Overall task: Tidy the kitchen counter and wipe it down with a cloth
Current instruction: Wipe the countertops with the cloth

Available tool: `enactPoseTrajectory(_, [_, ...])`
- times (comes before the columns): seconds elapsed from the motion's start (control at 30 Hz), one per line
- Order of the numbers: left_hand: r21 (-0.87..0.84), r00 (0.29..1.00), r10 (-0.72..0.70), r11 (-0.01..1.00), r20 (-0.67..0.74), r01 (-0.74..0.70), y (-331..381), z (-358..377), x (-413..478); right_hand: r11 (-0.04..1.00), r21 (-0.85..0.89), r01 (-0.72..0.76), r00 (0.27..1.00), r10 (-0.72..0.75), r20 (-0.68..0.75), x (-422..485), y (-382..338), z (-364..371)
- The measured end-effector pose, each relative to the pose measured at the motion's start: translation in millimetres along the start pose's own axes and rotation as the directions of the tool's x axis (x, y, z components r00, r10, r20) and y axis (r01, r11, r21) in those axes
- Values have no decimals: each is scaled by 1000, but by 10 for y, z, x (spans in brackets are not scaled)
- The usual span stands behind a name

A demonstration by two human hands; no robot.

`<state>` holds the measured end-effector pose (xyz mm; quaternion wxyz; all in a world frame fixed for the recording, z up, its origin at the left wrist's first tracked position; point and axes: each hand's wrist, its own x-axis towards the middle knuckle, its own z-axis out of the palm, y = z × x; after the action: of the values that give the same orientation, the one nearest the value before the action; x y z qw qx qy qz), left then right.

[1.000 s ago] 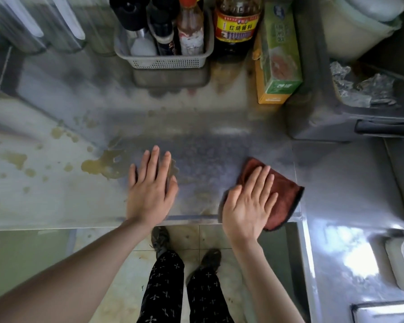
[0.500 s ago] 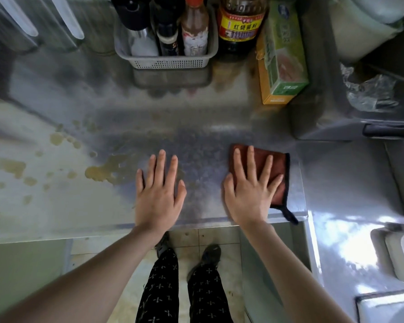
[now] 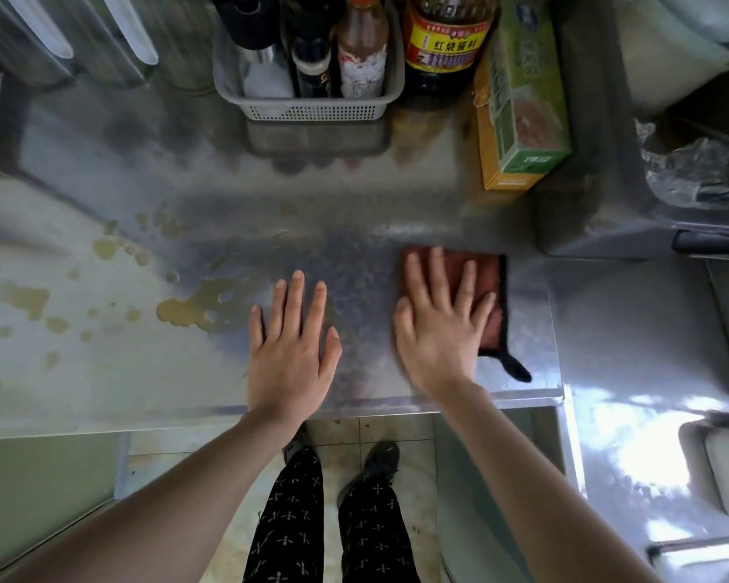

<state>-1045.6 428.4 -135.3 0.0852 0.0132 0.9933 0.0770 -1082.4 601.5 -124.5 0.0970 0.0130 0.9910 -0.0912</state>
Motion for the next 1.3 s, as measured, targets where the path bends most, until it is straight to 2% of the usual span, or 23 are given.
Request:
enactPoseTrajectory(0.03, [-4,1000,3,1000,-4,-3,0,-4,1,988,-38,147,989,-147,9,-102,-59,32])
enactPoseTrajectory(0.1, [-8,1000,8,1000,-7,-8,0,-1,1,893,-114,436,900,-432,57,-232,14,59])
enactPoseTrajectory(0.17, [-9,1000,7,1000,-2,-7,-3,8,-3,833,-145,534,846,-526,88,-83,230,3])
enactPoseTrajectory(0.23, [-7,1000,1,1000,0,-1,-1,14,4,889,-160,429,903,-427,48,178,374,-66])
enactPoseTrajectory(0.3, [-4,1000,-1,1000,6,1,3,15,7,970,-96,221,975,-222,-4,426,369,-125])
enactPoseTrajectory(0.4, [10,1000,-1,1000,8,1,0,12,11,998,40,-46,998,47,-32,530,69,-108])
enactPoseTrajectory(0.43, [14,1000,-2,1000,11,2,-2,12,11,996,69,-50,998,52,-22,483,-50,-99])
enactPoseTrajectory(0.5, [21,1000,0,1000,16,0,-5,8,14,986,27,165,986,-165,-10,298,-177,-22])
enactPoseTrajectory(0.57, [27,1000,4,1000,19,-5,-4,12,15,880,-89,466,885,-463,46,191,-94,10])
enactPoseTrajectory(0.6, [26,1000,5,1000,19,-5,-5,15,16,833,-119,540,841,-535,73,268,2,-19])
enactPoseTrajectory(0.63, [24,1000,4,1000,16,-4,-5,18,18,821,-138,554,832,-549,80,400,86,-52])
enactPoseTrajectory(0.7, [16,1000,1,1000,11,-1,-4,21,22,881,-150,449,893,-449,34,726,173,-124])
enactPoseTrajectory(0.77, [8,1000,-5,1000,12,5,-2,23,21,962,-109,252,967,-255,-14,1028,107,-178])
enactPoseTrajectory(0.83, [0,1000,-8,1000,10,8,1,19,24,995,-39,95,995,-96,-26,1155,-93,-186])
enactPoseTrajectory(0.87, [-2,1000,-6,1000,10,6,2,16,25,995,-24,97,995,-97,-21,1141,-206,-181])
enactPoseTrajectory(0.93, [0,1000,-2,1000,12,2,1,12,22,947,-59,314,949,-314,8,1018,-353,-116])
enactPoseTrajectory(1.0, [-1,1000,3,1000,13,-3,-4,13,22,791,-130,598,802,-589,103,926,-353,-79])
enactPoseTrajectory(1.03, [-4,1000,3,1000,12,-3,-5,13,23,740,-150,655,755,-639,144,983,-318,-114])
enactPoseTrajectory(1.07, [-9,1000,2,1000,9,-2,-5,13,22,743,-162,649,760,-633,145,1104,-275,-151])
enactPoseTrajectory(1.1, [-15,1000,2,1000,5,-2,-6,17,18,786,-177,592,806,-583,106,1243,-241,-175])
enactPoseTrajectory(1.2, [-27,1000,4,1000,0,-4,-5,28,8,953,-124,278,961,-275,38,1593,-296,-227])
enactPoseTrajectory(1.27, [-31,1000,3,1000,-3,-3,-5,28,7,981,-62,185,983,-184,22,1611,-460,-207])
enactPoseTrajectory(1.3, [-30,1000,2,1000,-5,-3,-7,28,8,974,-62,219,976,-218,22,1542,-524,-181])
